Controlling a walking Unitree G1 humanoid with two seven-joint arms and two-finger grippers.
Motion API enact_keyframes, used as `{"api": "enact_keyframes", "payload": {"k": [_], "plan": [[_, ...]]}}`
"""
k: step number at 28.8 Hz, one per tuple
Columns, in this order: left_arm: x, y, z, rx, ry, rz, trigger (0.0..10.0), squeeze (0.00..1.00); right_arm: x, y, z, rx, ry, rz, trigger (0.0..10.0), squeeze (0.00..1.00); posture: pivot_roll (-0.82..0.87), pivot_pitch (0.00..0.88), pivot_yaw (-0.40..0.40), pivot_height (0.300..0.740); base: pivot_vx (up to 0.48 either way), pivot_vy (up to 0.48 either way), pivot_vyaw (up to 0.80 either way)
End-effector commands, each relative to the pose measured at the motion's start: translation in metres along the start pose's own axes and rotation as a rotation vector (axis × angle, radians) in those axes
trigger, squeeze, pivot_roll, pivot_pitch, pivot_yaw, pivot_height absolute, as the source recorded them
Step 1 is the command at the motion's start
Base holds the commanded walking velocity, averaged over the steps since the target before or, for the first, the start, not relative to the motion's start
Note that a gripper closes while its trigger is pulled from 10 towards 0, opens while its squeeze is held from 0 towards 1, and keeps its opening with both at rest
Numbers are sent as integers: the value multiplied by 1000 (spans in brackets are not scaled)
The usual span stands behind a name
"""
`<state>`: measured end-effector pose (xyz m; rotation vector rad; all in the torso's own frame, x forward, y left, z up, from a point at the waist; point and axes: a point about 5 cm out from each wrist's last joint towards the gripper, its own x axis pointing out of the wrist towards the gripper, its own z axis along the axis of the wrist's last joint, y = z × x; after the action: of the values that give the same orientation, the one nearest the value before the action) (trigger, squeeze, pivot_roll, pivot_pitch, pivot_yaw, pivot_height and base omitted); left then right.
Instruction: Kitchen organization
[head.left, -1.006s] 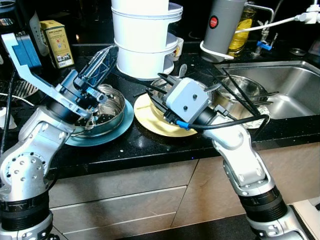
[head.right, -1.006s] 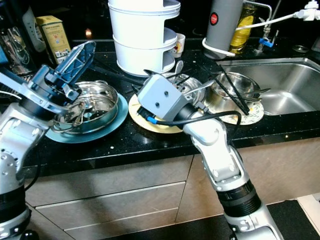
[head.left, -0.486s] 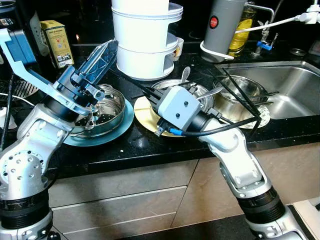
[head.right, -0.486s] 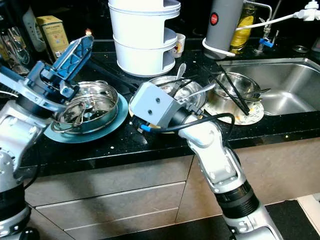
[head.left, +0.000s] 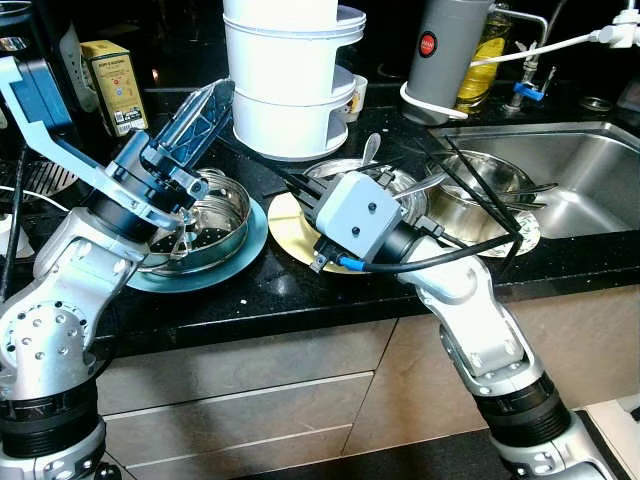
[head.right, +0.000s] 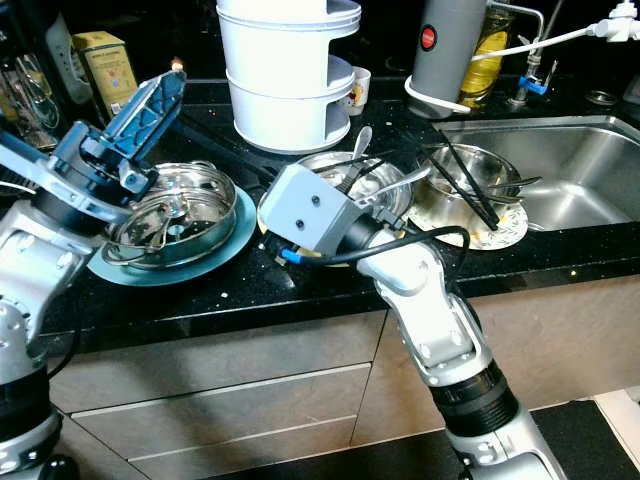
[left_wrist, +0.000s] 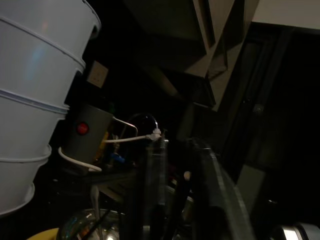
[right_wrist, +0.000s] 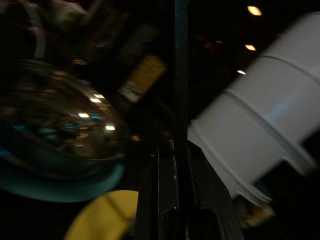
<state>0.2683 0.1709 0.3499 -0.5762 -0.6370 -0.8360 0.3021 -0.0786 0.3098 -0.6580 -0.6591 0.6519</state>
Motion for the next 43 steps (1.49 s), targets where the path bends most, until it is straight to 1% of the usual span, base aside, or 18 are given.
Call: {"api": "enact_keyframes", "payload": {"k": [1, 4, 5, 6, 12, 16, 17, 18, 19, 20, 21, 27, 30, 32, 35, 41, 42, 43], "plan": [[0, 0, 2, 12, -13, 6, 10000, 1000, 1, -5, 3, -14, -13, -18, 0, 0, -53, 127, -30, 740, 0, 0, 0], [0, 1, 3, 19, -24, 7, 10000, 1000, 1, -7, 3, -18, -17, -27, 0, 0, -54, 125, -29, 740, 0, 0, 0], [1, 2, 6, 24, -44, 13, 10000, 341, 1, -9, 4, -22, -21, -36, 0, 0, -54, 124, -29, 740, 0, 0, 0], [0, 4, 10, 23, -67, 20, 10000, 0, 1, -11, 5, -24, -28, -47, 0, 0, -54, 124, -29, 740, 0, 0, 0], [-2, 11, 27, 2, -169, 53, 10000, 0, 1, -25, 14, 7, -99, -162, 0, 0, -53, 125, -28, 740, 0, 0, 0], [-2, 12, 31, 4, -207, 68, 10000, 0, -2, -44, 24, 120, -183, -303, 0, 0, -51, 127, -28, 740, 0, 0, 0], [-3, 12, 32, -4, -218, 69, 10000, 0, -4, -55, 29, 249, -244, -384, 0, 0, -51, 127, -28, 740, 0, 0, 0], [-3, 11, 31, -36, -219, 54, 10000, 0, -7, -66, 33, 481, -330, -432, 0, 0, -51, 127, -28, 740, 0, 0, 0], [-4, 7, 29, -69, -201, 17, 10000, 0, -10, -72, 37, 707, -428, -412, 0, 0, -51, 127, -28, 740, 0, 0, 0], [-4, 4, 27, -89, -187, -10, 10000, 0, -12, -74, 41, 841, -495, -375, 0, 0, -51, 127, -28, 740, 0, 0, 0], [-4, 4, 27, -89, -187, -10, 10000, 0, -12, -74, 41, 841, -495, -375, 0, 0, -51, 127, -28, 740, 0, 0, 0], [-9, -21, 2, -133, 32, -192, 10000, 0, -27, -67, 68, 1230, -774, -63, 0, 0, -53, 132, -28, 740, 0, 0, 0], [-15, -29, -8, -123, 143, -256, 10000, 0, -34, -61, 68, 1274, -733, 77, 0, 0, -53, 132, -28, 740, 0, 0, 0], [-29, -31, -23, -51, 362, -293, 10000, 0, -45, -35, 48, 1246, -506, 220, 0, 0, -54, 134, -27, 740, 0, 0, 0], [-33, -26, -26, 7, 405, -248, 10000, 0, -53, -26, 35, 1259, -431, 252, 0, 0, -54, 134, -27, 740, 0, 0, 0], [-42, -20, -27, 41, 512, -241, 10000, 0, -66, -19, 30, 1248, -356, 332, 0, 0, -54, 136, -25, 740, 0, 0, 0], [-53, -17, -31, 66, 611, -232, 10000, 0, -72, -12, 27, 1210, -267, 403, 0, 0, -50, 135, -26, 740, 0, 0, 0], [-57, -15, -33, 81, 648, -228, 10000, 0, -74, -8, 25, 1205, -235, 426, 0, 0, -50, 135, -26, 740, 0, 0, 0]]}}
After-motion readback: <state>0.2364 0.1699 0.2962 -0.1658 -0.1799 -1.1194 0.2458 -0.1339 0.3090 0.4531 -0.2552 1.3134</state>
